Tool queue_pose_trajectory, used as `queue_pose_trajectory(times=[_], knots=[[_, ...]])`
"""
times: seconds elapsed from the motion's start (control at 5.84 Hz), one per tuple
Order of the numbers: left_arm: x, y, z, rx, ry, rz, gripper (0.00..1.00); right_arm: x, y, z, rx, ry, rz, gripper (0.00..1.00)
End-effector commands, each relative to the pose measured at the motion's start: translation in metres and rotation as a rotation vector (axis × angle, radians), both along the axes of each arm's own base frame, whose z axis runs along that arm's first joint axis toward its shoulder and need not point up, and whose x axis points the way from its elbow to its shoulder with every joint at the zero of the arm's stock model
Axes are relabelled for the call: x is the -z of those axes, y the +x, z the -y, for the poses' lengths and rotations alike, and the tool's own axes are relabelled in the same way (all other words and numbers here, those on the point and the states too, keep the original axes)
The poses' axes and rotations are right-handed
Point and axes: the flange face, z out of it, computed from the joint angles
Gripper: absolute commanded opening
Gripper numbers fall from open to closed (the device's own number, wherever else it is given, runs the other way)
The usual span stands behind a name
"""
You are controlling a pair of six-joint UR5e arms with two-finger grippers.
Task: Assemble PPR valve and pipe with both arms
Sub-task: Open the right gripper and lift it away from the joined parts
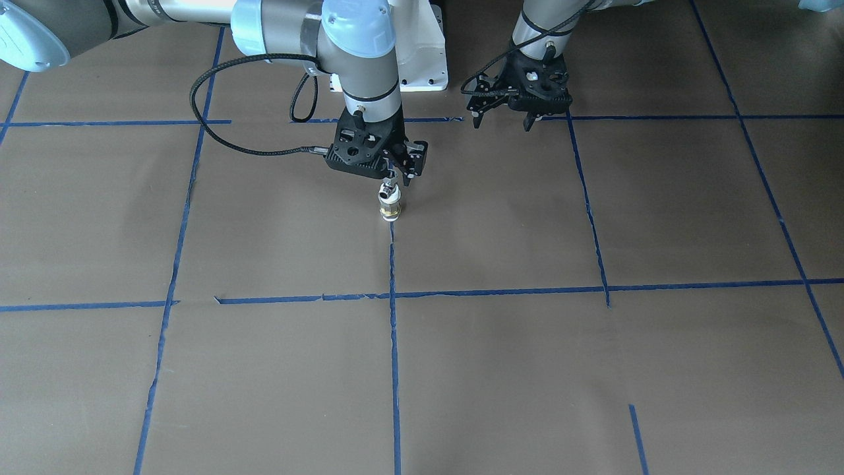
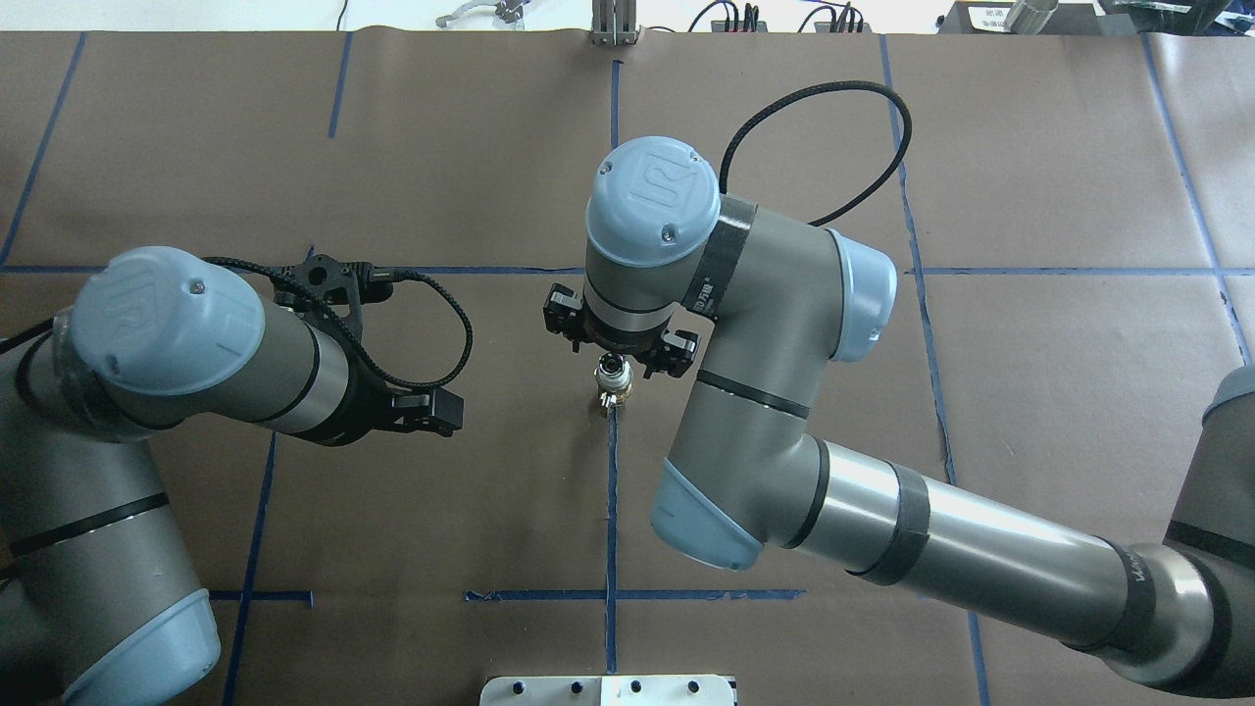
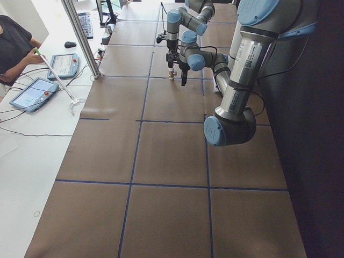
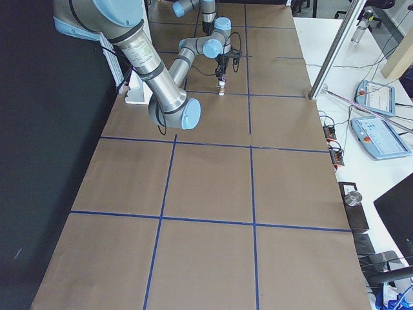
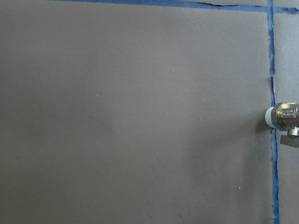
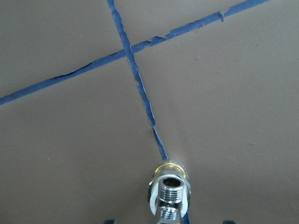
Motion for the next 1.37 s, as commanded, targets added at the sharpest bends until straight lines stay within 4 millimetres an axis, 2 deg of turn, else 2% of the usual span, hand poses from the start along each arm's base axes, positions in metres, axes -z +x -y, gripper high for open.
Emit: queue_pose_trajectory(times=[0.0,0.17,0.34,0.51,0.68,0.86,1.03,1.2], knots=[[-0.03,-0.007,-0.004,-0.006,-0.022,0.041,1.0,-0.033,0.099,-0.027,-0.019,0.037,0.069,1.0],[-0.047,-0.027,-0.015,-0.011,-0.03,0.056,1.0,-0.067,0.161,-0.033,0.001,0.059,0.071,1.0],[-0.067,-0.051,-0.028,-0.094,0.053,0.093,1.0,-0.117,0.21,-0.03,0.066,0.124,0.011,1.0],[-0.086,-0.077,-0.029,-0.132,0.098,0.129,1.0,-0.173,0.268,-0.017,0.124,0.154,-0.048,1.0],[-0.102,-0.101,-0.029,-0.168,0.144,0.164,1.0,-0.219,0.33,-0.006,0.179,0.175,-0.069,1.0],[-0.129,-0.139,-0.021,-0.196,0.182,0.222,1.0,-0.268,0.392,-0.004,0.217,0.206,-0.108,1.0],[-0.147,-0.177,-0.009,-0.261,0.176,0.196,1.0,-0.317,0.451,-0.012,0.281,0.259,-0.144,1.0],[-0.154,-0.214,0.006,-0.294,0.202,0.15,1.0,-0.37,0.506,-0.013,0.339,0.302,-0.123,1.0]])
